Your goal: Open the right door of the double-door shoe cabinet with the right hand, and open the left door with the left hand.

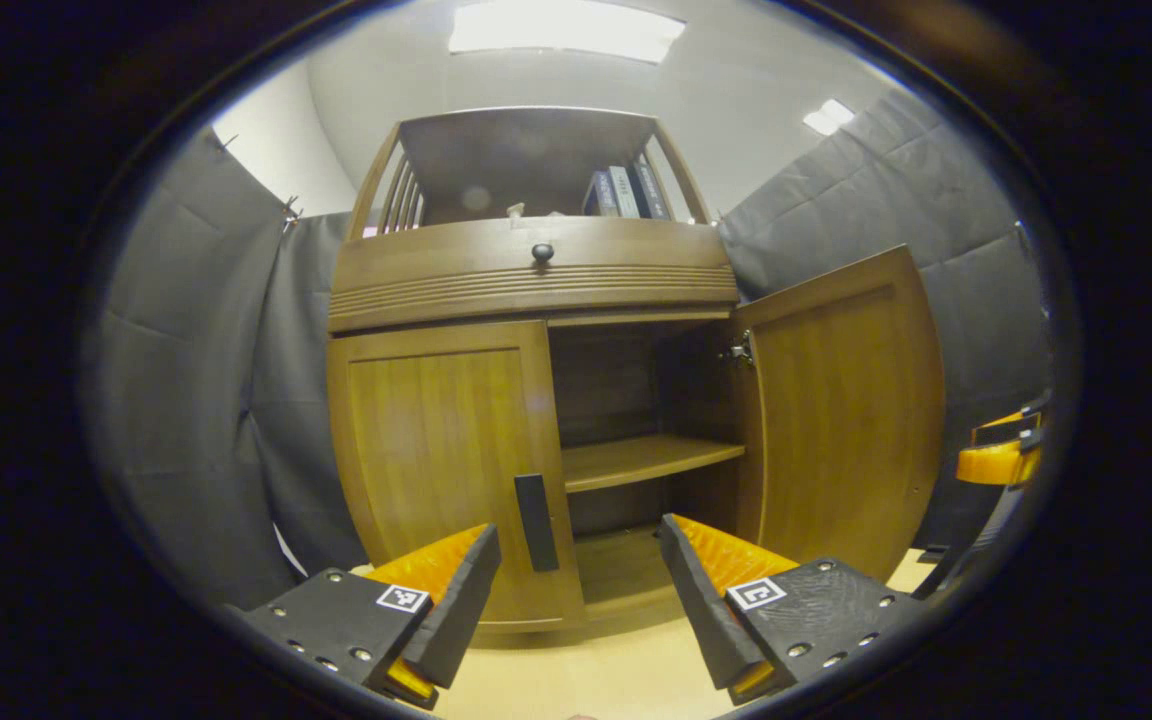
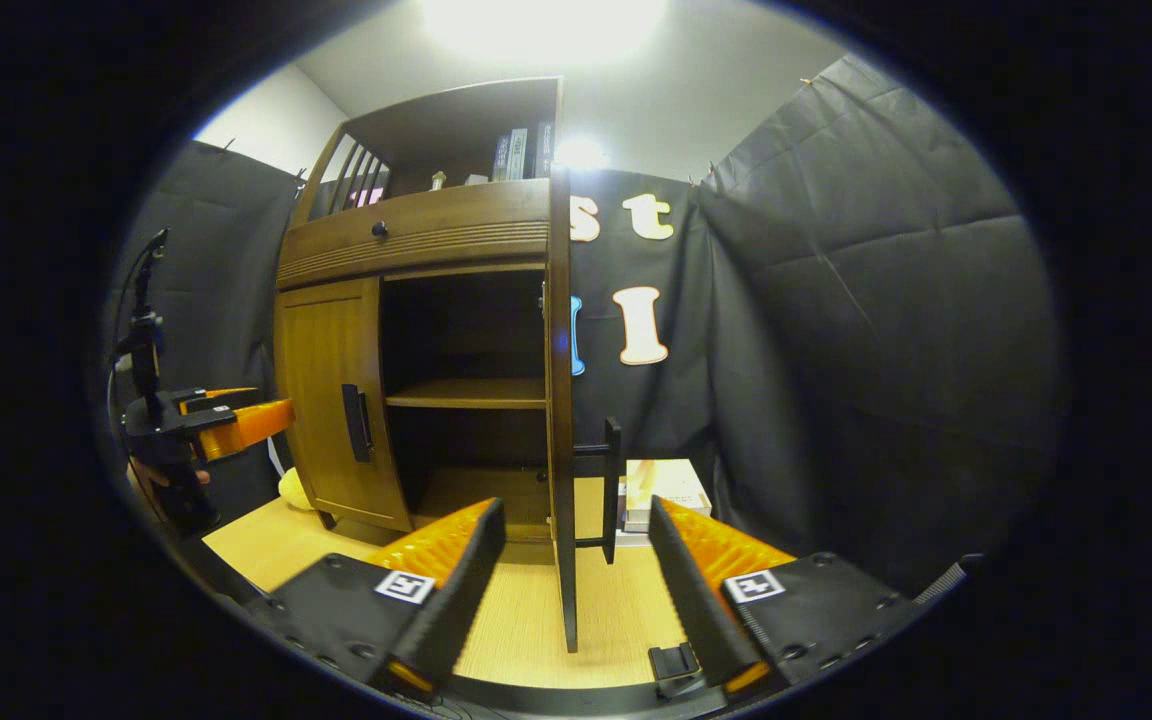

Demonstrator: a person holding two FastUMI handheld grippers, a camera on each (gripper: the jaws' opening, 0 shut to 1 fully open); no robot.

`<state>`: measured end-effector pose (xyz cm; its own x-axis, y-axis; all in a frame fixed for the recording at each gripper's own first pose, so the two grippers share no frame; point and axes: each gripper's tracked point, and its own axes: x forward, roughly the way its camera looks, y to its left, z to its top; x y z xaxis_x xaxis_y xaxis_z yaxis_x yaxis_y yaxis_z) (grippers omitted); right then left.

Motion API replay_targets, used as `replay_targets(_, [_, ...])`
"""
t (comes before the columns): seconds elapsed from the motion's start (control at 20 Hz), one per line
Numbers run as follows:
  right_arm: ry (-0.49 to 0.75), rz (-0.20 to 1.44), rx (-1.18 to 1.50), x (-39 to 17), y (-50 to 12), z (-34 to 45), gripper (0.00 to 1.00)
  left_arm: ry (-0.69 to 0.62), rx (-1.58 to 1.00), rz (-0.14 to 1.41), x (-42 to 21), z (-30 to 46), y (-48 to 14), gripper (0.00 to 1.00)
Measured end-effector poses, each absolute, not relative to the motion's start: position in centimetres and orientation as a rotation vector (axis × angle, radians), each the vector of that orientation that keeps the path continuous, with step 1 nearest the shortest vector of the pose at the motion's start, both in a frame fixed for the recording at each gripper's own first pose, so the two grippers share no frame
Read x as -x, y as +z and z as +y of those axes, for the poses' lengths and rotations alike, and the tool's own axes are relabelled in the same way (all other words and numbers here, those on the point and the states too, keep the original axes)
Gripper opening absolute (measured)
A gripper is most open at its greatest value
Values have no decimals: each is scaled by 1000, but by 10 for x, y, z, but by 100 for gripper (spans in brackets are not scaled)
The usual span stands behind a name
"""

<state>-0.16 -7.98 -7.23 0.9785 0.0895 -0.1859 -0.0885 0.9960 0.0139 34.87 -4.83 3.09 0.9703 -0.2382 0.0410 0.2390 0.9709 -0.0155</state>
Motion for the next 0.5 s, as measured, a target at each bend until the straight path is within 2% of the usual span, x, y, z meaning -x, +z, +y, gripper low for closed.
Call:
replay_targets(0.05, [67, 171, 1, 4, -69, -82, 97, -237, 22, -44, -357, -47, 31, 94])
replay_targets(0.3, [9, 165, -21, 25, -65, -86, 96, -209, -6, -62, -398, -42, 30, 94])
replay_targets(0.45, [-27, 187, -18, 32, -70, -93, 99, -198, 7, -60, -424, -42, 23, 94])
replay_targets(0.5, [-38, 191, -21, 34, -71, -94, 96, -194, 13, -52, -433, -42, 19, 94])
